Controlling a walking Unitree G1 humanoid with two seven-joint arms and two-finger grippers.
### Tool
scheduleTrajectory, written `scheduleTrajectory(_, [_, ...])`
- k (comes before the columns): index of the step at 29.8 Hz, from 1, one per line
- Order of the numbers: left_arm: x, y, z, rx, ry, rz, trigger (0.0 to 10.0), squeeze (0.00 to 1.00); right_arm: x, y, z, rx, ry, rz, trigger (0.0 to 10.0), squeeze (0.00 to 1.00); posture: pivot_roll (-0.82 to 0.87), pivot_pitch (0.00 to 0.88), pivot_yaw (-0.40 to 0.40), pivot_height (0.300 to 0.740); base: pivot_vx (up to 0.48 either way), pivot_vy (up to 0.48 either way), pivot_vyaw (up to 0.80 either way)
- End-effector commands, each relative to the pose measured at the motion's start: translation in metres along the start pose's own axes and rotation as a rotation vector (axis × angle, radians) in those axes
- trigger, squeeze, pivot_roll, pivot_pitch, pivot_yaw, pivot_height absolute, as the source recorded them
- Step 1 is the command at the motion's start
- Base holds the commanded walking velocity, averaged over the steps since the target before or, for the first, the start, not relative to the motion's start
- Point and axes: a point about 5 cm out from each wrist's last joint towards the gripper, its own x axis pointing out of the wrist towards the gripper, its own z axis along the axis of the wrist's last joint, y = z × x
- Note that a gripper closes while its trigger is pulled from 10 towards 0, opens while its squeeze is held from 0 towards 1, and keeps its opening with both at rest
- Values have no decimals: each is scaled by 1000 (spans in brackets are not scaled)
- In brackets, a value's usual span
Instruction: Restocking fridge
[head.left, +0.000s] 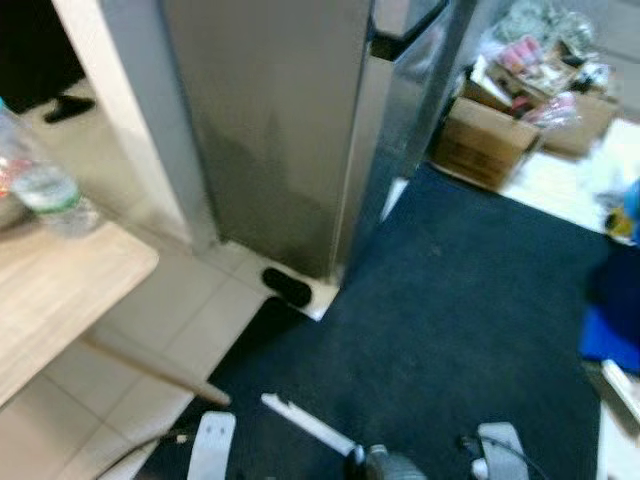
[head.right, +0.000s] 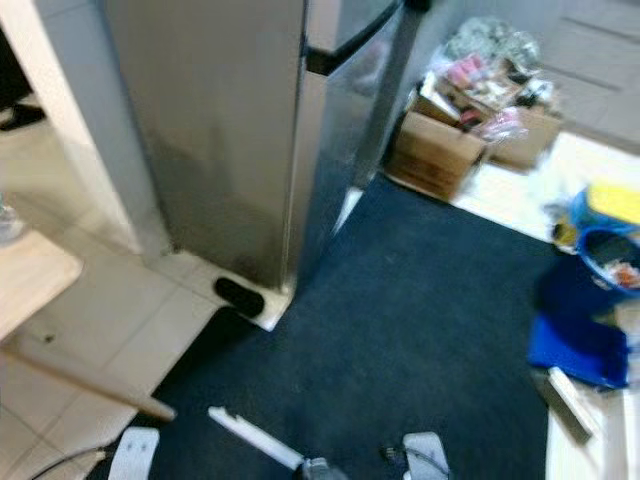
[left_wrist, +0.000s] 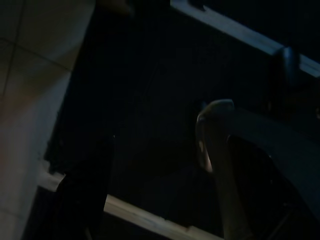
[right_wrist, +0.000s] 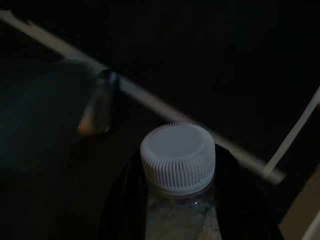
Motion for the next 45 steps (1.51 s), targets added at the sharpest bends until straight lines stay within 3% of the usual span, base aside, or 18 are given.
scheduleTrajectory(1, [-3,-4,-16,4,58,-14,10000,0,-1,-4,-4,10,15,-13,10000,0,-39,165,-33,740,0,0,-763])
scheduleTrajectory(24, [-3,-4,-16,8,55,-10,10000,0,0,-5,1,-25,-2,-6,10000,0,-36,150,-34,740,0,0,-696])
scheduleTrajectory(29, [-3,-3,-15,1,40,3,10000,0,1,-2,12,-88,-56,13,10000,0,-37,144,-36,740,0,0,0])
scheduleTrajectory(35, [-2,3,-4,1,-17,29,10000,0,4,6,36,-68,-161,43,10000,0,-39,136,-36,740,0,0,0])
scheduleTrajectory(36, [-2,6,-2,7,-36,29,10000,0,4,6,38,-61,-173,44,10000,0,-39,130,-35,740,0,0,0])
scheduleTrajectory(39, [-8,38,-3,8,-87,39,10000,0,4,8,41,-49,-183,42,10000,0,-41,120,-34,740,0,0,0])
scheduleTrajectory(45, [-7,41,18,43,-180,23,10000,0,3,6,35,-52,-169,33,10000,0,-47,97,-33,740,0,0,0])
